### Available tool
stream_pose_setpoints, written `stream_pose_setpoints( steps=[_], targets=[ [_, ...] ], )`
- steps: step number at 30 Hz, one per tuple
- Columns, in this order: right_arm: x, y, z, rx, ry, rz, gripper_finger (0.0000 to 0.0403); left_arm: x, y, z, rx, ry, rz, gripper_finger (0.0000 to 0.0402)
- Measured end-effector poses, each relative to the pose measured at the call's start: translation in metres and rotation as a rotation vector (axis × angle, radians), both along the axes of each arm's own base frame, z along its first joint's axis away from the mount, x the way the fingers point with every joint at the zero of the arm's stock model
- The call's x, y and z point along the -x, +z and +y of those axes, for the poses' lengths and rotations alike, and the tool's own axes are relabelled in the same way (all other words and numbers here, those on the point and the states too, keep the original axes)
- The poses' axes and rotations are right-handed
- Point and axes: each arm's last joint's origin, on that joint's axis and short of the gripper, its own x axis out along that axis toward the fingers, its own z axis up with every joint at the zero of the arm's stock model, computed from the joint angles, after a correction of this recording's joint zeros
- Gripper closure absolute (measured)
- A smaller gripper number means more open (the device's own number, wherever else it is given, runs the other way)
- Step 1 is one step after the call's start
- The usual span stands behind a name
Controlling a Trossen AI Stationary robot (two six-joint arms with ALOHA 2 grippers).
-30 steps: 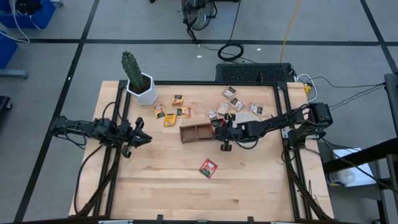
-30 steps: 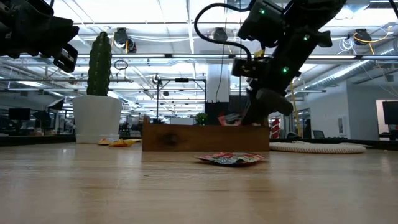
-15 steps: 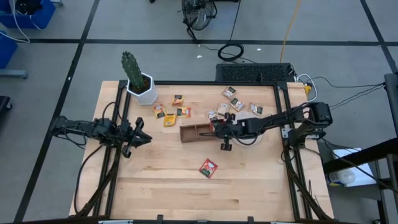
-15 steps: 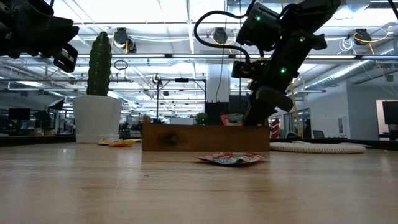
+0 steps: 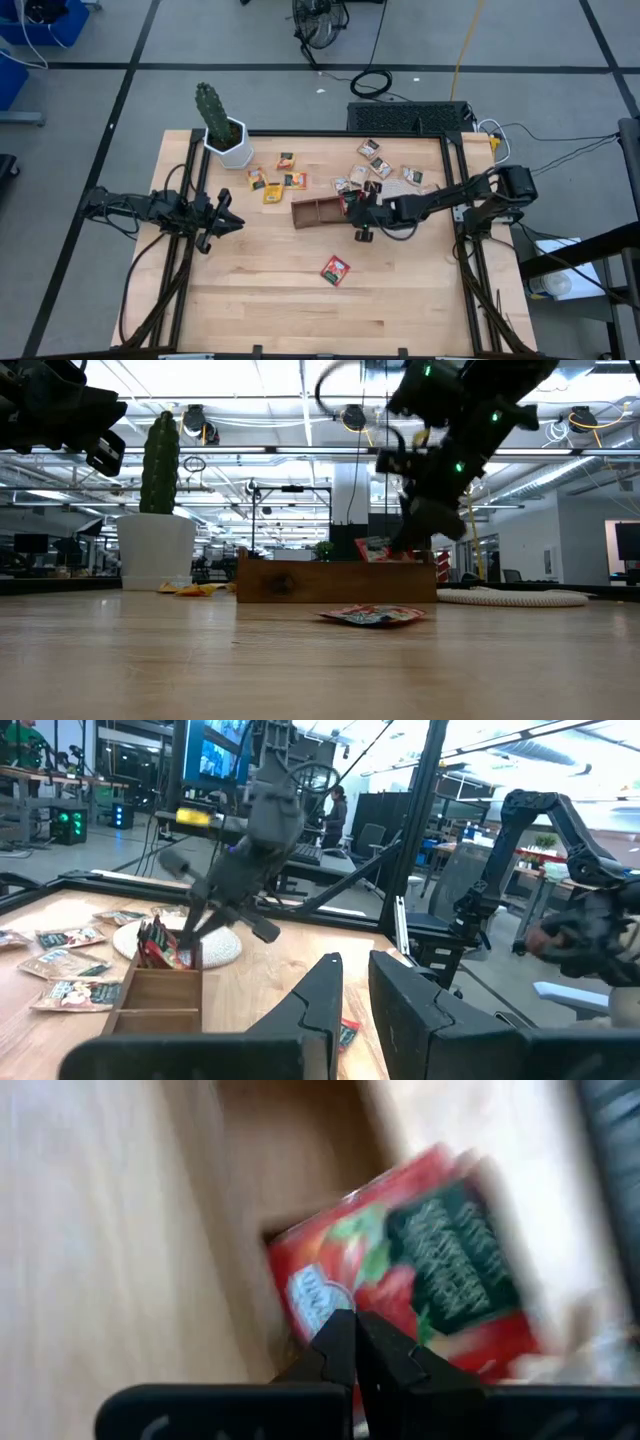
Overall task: Pick & Place Tea
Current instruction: Put the red tea bag into the right section of the wooden organizer
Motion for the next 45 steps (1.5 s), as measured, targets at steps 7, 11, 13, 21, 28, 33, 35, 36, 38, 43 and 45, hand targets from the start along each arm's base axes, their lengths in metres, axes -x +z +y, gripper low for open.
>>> stream_pose_setpoints(
  steps=[7, 11, 13, 21, 28, 33, 35, 36, 38, 43, 45],
  targets=[
    [-0.005, 0.023, 0.032, 0.051, 0.111, -0.179, 0.0403, 0.0, 0.0, 0.0, 0.0, 0.0, 0.0, 0.0344],
    [-0.005, 0.027, 0.052, 0.012, 0.198, -0.222, 0.0403, 0.0, 0.0, 0.0, 0.0, 0.0, 0.0, 0.0344],
    [-0.005, 0.026, 0.064, -0.072, 0.322, -0.213, 0.0403, 0.0, 0.0, 0.0, 0.0, 0.0, 0.0, 0.0344],
    [-0.003, 0.028, 0.092, -0.366, 0.604, -0.229, 0.0355, 0.0, 0.0, 0.0, 0.0, 0.0, -0.001, 0.0344],
    [-0.018, 0.009, 0.113, -0.366, 0.664, -0.141, 0.0196, 0.0, 0.0, 0.0, 0.0, 0.0, -0.001, 0.0344],
    [-0.046, -0.003, 0.11, -0.345, 0.632, 0.165, 0.0158, 0.0, 0.0, 0.0, 0.0, 0.0, 0.0, 0.0344],
    [-0.056, -0.009, 0.107, -0.313, 0.652, 0.273, 0.0157, 0.0, 0.0, 0.0, 0.0, 0.0, 0.0, 0.0344],
    [-0.061, -0.011, 0.107, -0.296, 0.67, 0.305, 0.0157, 0.0, 0.0, 0.0, 0.0, 0.0, -0.002, 0.0344],
    [-0.069, -0.013, 0.106, -0.267, 0.717, 0.35, 0.0156, 0.0, 0.0, 0.0, 0.0, 0.0, 0.0, 0.0344],
    [-0.082, -0.009, 0.104, -0.19, 0.835, 0.349, 0.0156, 0.0, 0.0, 0.0, 0.0, 0.0, 0.0, 0.0344],
    [-0.085, -0.007, 0.102, -0.174, 0.852, 0.326, 0.0156, 0.0, 0.0, 0.0, 0.0, 0.0, -0.002, 0.0344]
  ],
)
